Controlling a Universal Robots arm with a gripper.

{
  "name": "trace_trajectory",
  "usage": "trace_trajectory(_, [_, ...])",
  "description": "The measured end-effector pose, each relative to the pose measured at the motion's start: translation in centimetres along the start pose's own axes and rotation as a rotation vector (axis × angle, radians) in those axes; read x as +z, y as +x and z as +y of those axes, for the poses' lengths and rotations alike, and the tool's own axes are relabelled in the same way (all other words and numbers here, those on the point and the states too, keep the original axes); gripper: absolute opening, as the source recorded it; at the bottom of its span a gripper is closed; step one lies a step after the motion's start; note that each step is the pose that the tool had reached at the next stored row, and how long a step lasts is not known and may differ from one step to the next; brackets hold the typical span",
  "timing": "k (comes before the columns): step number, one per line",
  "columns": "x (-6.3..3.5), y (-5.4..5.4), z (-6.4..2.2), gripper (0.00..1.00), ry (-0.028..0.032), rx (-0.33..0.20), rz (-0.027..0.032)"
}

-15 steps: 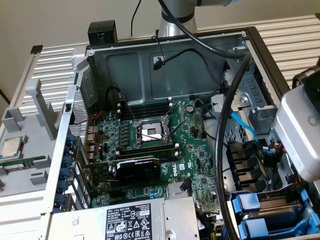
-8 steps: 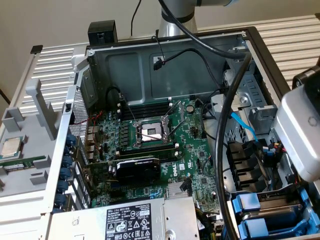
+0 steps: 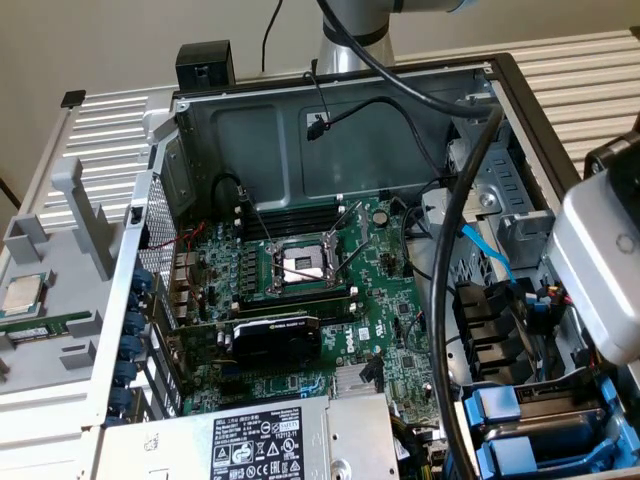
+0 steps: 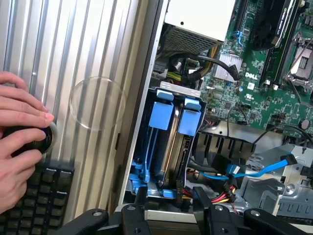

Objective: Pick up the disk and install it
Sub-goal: 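Insert the first disk wire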

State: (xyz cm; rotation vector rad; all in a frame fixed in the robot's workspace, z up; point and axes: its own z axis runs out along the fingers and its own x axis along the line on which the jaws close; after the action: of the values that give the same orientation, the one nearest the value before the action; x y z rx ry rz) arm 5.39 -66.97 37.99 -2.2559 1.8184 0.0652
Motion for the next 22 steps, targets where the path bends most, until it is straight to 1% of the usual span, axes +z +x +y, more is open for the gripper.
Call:
trace_trajectory(1, [0.0,0.0,0.0,0.49,-0.0004,-0.003,-0.0025])
trace_trajectory(4, [0.05,0.0,-0.14,0.49,-0.0025,-0.011,-0.0044])
trace_trajectory(14, [0.54,0.1,-0.19,0.49,-0.0054,-0.012,-0.0052])
trace_trajectory(18, [0.88,0.1,-0.25,0.49,-0.0078,-0.012,-0.0065])
trace_trajectory(19, [0.96,0.2,-0.33,0.49,-0.0097,-0.011,-0.0072])
trace_trajectory(20, [1.02,0.2,-0.41,0.49,-0.0131,-0.011,-0.0091])
trace_trajectory(21, [1.06,0.2,-0.44,0.49,-0.0173,-0.012,-0.0121])
trace_trajectory(22, [1.09,0.2,-0.45,0.49,-0.0227,-0.013,-0.0175])
